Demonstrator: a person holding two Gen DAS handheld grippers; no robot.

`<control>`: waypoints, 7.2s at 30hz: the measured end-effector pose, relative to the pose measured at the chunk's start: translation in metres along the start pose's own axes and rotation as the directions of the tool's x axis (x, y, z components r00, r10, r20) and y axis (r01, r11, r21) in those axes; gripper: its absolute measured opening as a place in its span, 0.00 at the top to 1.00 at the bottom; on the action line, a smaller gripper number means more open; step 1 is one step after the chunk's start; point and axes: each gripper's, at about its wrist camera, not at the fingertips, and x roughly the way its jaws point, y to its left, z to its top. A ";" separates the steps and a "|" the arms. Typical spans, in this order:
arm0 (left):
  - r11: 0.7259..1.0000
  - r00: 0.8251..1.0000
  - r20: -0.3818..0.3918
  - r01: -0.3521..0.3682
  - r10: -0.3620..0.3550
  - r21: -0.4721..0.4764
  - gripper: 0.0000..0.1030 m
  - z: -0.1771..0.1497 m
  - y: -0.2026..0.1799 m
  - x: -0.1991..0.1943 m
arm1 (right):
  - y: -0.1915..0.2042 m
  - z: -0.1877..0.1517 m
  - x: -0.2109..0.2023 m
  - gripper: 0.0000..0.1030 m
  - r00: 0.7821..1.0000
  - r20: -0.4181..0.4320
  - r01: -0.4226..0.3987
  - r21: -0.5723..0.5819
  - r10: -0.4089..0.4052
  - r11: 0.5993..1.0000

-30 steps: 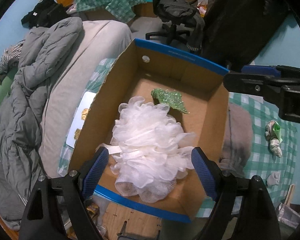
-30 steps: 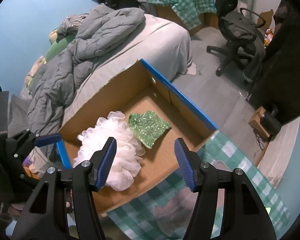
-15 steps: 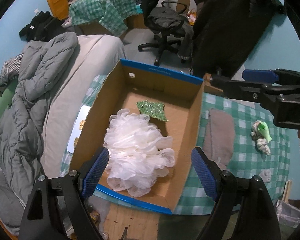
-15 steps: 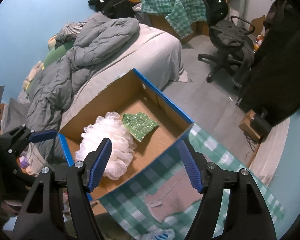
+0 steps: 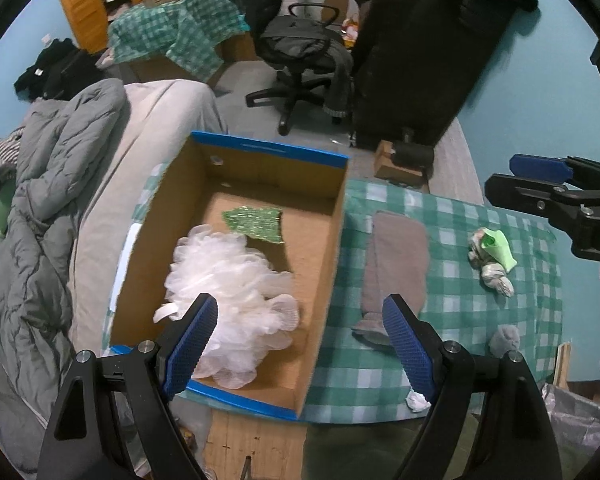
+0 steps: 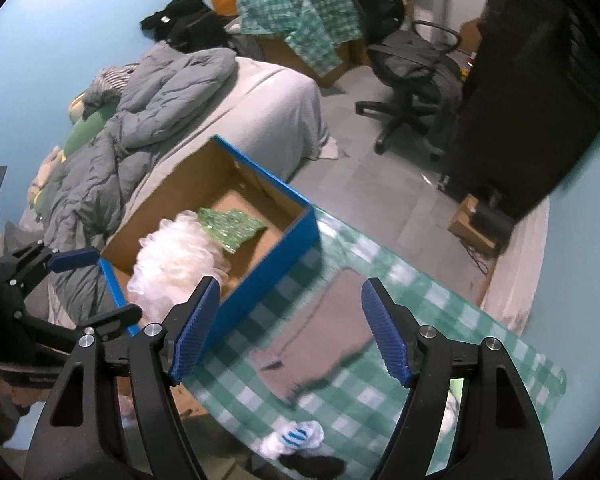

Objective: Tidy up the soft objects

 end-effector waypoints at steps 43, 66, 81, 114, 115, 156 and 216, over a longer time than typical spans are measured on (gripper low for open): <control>0.969 0.971 -0.224 0.127 -0.077 0.214 0.17 -0.020 -0.126 0.084 | -0.154 -0.200 -0.030 0.28 0.975 -0.169 0.202 0.440 -0.140 0.875; 0.972 0.948 -0.310 0.131 -0.066 0.195 0.17 -0.031 -0.132 0.147 | -0.167 -0.278 0.062 0.28 0.945 -0.318 0.237 0.493 -0.081 0.837; 0.980 0.932 -0.354 0.132 -0.073 0.146 0.15 -0.022 -0.126 0.166 | -0.169 -0.284 0.083 0.68 0.933 -0.353 0.230 0.441 -0.068 0.867; 0.971 0.943 -0.330 0.046 0.035 0.233 0.45 -0.004 -0.149 0.238 | -0.172 -0.224 0.066 0.69 0.957 -0.280 0.190 0.400 -0.078 0.896; 0.970 0.946 -0.322 0.046 0.034 0.239 0.52 -0.004 -0.147 0.236 | -0.172 -0.224 0.066 0.69 0.958 -0.277 0.189 0.399 -0.078 0.897; 0.987 0.992 -0.104 0.080 -0.066 0.136 0.72 -0.019 -0.098 0.077 | -0.116 -0.151 0.004 0.69 0.988 -0.129 0.116 0.253 -0.085 0.960; 0.994 0.987 -0.124 -0.103 0.099 -0.025 0.67 0.053 0.086 0.109 | 0.057 0.056 0.139 0.69 0.981 -0.159 -0.126 -0.058 0.115 0.990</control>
